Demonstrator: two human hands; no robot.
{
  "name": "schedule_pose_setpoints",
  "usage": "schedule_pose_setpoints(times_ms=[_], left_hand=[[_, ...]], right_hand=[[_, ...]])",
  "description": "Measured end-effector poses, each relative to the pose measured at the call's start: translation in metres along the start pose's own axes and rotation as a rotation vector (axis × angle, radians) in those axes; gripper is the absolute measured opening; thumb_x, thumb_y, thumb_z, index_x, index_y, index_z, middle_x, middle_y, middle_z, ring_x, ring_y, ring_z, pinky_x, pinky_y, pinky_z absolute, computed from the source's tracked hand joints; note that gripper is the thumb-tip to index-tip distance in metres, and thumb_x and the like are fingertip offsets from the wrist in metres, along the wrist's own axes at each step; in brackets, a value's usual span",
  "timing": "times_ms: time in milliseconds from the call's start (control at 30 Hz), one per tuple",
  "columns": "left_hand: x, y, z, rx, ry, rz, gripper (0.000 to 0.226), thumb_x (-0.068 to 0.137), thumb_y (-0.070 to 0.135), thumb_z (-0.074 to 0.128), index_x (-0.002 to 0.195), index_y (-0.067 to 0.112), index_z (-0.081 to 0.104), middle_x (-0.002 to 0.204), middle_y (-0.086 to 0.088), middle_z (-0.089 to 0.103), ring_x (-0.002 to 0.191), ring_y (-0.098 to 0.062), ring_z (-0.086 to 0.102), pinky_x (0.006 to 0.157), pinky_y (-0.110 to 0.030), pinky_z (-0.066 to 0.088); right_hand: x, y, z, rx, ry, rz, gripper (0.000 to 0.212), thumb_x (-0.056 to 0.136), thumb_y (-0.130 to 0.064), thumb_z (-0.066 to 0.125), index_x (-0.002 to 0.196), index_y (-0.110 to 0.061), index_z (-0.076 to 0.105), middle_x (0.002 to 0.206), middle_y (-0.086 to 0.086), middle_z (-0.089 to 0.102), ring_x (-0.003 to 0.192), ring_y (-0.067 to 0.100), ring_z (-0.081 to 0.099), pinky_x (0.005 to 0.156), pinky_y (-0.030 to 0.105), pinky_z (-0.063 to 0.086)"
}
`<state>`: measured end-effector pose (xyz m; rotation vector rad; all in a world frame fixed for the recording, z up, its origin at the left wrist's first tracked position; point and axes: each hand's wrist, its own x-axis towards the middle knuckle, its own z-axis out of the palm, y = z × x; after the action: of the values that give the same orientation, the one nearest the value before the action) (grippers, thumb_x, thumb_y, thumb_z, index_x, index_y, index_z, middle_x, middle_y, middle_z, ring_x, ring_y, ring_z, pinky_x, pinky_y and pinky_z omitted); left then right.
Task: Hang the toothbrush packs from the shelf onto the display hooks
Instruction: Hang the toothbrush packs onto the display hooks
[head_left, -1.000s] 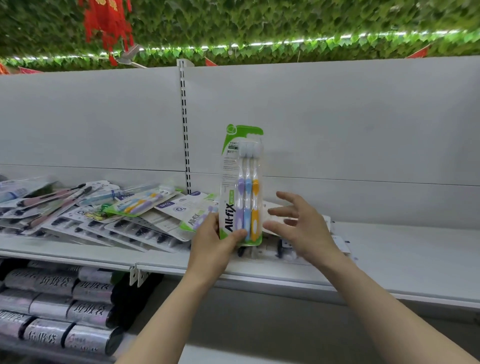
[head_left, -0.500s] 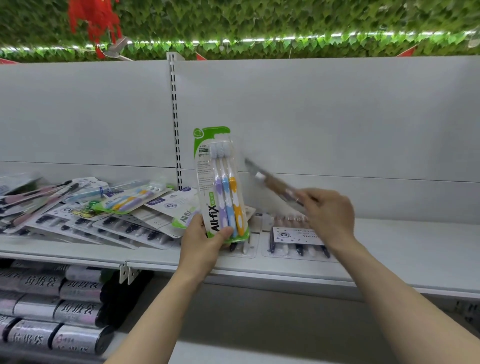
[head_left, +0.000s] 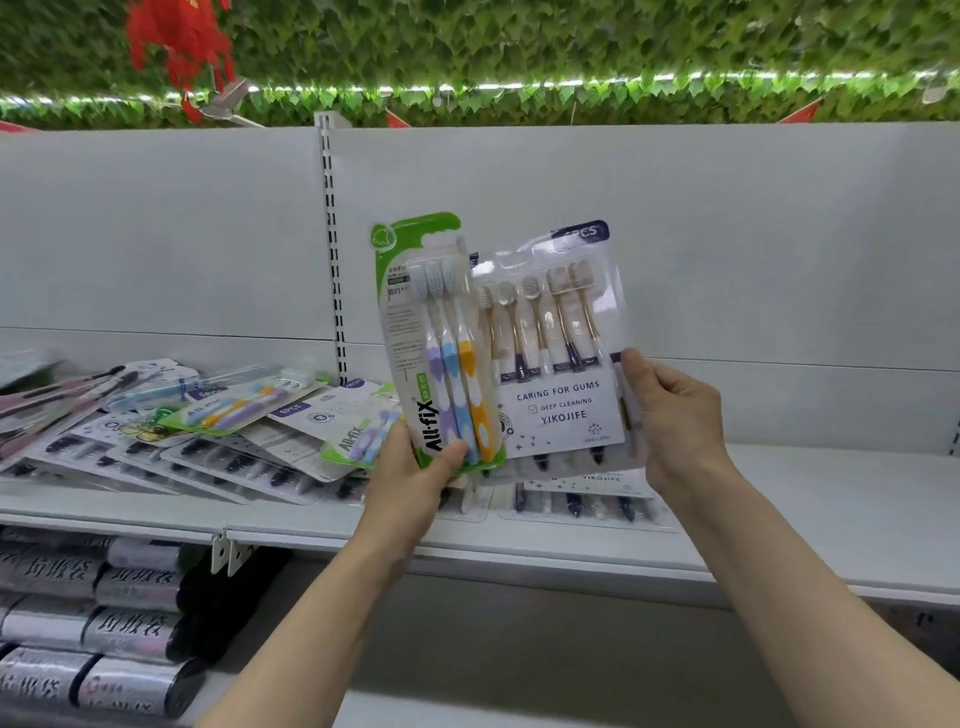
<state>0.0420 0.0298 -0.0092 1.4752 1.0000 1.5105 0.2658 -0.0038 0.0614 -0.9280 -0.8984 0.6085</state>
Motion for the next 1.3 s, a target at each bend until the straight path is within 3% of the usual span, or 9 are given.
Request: schedule_pose_setpoints(times_ms=[133, 267, 433, 667, 767, 900, 1067, 1133, 1300], left_hand=[[-0.006, 0.004, 0.001, 0.01, -0.005, -0.007, 0.022, 0.091, 0.021, 0.068, 0.111, 0.023, 0.058, 0.109, 0.002, 0.072, 0.104, -0.02, 0.067, 0.094, -0.049, 0.055], [-0.015, 0.008, -0.012, -0.008, 0.012, -0.042, 0.026, 0.093, 0.018, 0.066, 0.118, 0.019, 0.057, 0.112, 0.003, 0.071, 0.105, -0.015, 0.067, 0.089, -0.033, 0.056], [-0.025, 0.015, -0.035, -0.019, 0.072, -0.102, 0.028, 0.092, 0.014, 0.067, 0.119, 0.015, 0.058, 0.114, -0.005, 0.072, 0.106, -0.021, 0.069, 0.097, -0.043, 0.054], [-0.047, 0.019, -0.091, 0.002, 0.179, -0.132, 0.032, 0.09, 0.015, 0.069, 0.121, 0.016, 0.06, 0.114, -0.002, 0.073, 0.107, -0.02, 0.069, 0.1, -0.045, 0.052], [-0.06, 0.015, -0.122, -0.004, 0.208, -0.141, 0.031, 0.091, 0.012, 0.067, 0.121, 0.017, 0.06, 0.114, -0.001, 0.073, 0.107, -0.02, 0.068, 0.1, -0.046, 0.052], [-0.082, 0.009, -0.181, 0.016, 0.237, -0.153, 0.03, 0.09, 0.016, 0.07, 0.119, 0.019, 0.06, 0.113, -0.001, 0.073, 0.108, -0.024, 0.068, 0.094, -0.043, 0.054], [-0.115, 0.016, -0.295, 0.062, 0.313, -0.144, 0.028, 0.091, 0.007, 0.067, 0.116, 0.015, 0.058, 0.111, -0.01, 0.072, 0.104, -0.028, 0.069, 0.093, -0.046, 0.056], [-0.133, 0.02, -0.346, 0.078, 0.335, -0.139, 0.027, 0.091, 0.005, 0.066, 0.116, 0.013, 0.057, 0.11, -0.014, 0.071, 0.105, -0.032, 0.068, 0.095, -0.05, 0.054], [-0.18, 0.03, -0.464, 0.032, 0.412, -0.098, 0.029, 0.094, 0.003, 0.061, 0.115, 0.022, 0.058, 0.109, -0.005, 0.073, 0.092, -0.016, 0.071, 0.068, -0.027, 0.057]], right_hand=[[-0.005, 0.005, -0.003, 0.093, -0.053, 0.074, 0.018, 0.095, -0.025, 0.067, 0.083, -0.015, 0.076, 0.074, -0.001, 0.077, 0.067, 0.014, 0.072, 0.059, 0.027, 0.06], [-0.012, 0.014, 0.001, 0.146, -0.081, 0.136, 0.019, 0.094, -0.027, 0.067, 0.086, -0.013, 0.076, 0.082, 0.004, 0.078, 0.081, 0.024, 0.071, 0.079, 0.041, 0.061], [-0.021, 0.025, 0.019, 0.152, -0.194, 0.174, 0.026, 0.094, -0.034, 0.067, 0.098, -0.011, 0.078, 0.096, 0.011, 0.078, 0.099, 0.036, 0.072, 0.089, 0.059, 0.057], [-0.051, 0.036, 0.061, -0.034, -0.505, 0.082, 0.033, 0.087, -0.016, 0.076, 0.116, -0.021, 0.062, 0.094, 0.001, 0.079, 0.087, 0.019, 0.076, 0.067, 0.031, 0.061], [-0.068, 0.04, 0.086, -0.094, -0.576, 0.076, 0.029, 0.088, -0.02, 0.075, 0.112, -0.026, 0.06, 0.092, -0.002, 0.079, 0.087, 0.018, 0.076, 0.07, 0.034, 0.06], [-0.101, 0.04, 0.131, -0.083, -0.598, 0.069, 0.03, 0.09, -0.017, 0.074, 0.117, -0.021, 0.061, 0.094, 0.001, 0.079, 0.087, 0.02, 0.076, 0.082, 0.045, 0.06], [-0.172, 0.051, 0.204, 0.062, -0.559, 0.059, 0.031, 0.093, -0.012, 0.068, 0.121, -0.02, 0.058, 0.099, 0.004, 0.078, 0.089, 0.019, 0.076, 0.069, 0.029, 0.061], [-0.205, 0.06, 0.242, 0.071, -0.556, 0.068, 0.029, 0.092, -0.009, 0.069, 0.117, -0.021, 0.059, 0.103, 0.004, 0.077, 0.092, 0.02, 0.075, 0.08, 0.038, 0.062], [-0.294, 0.081, 0.341, 0.124, -0.584, 0.082, 0.029, 0.094, -0.011, 0.068, 0.119, -0.023, 0.059, 0.109, 0.001, 0.074, 0.097, 0.016, 0.073, 0.083, 0.035, 0.061]])
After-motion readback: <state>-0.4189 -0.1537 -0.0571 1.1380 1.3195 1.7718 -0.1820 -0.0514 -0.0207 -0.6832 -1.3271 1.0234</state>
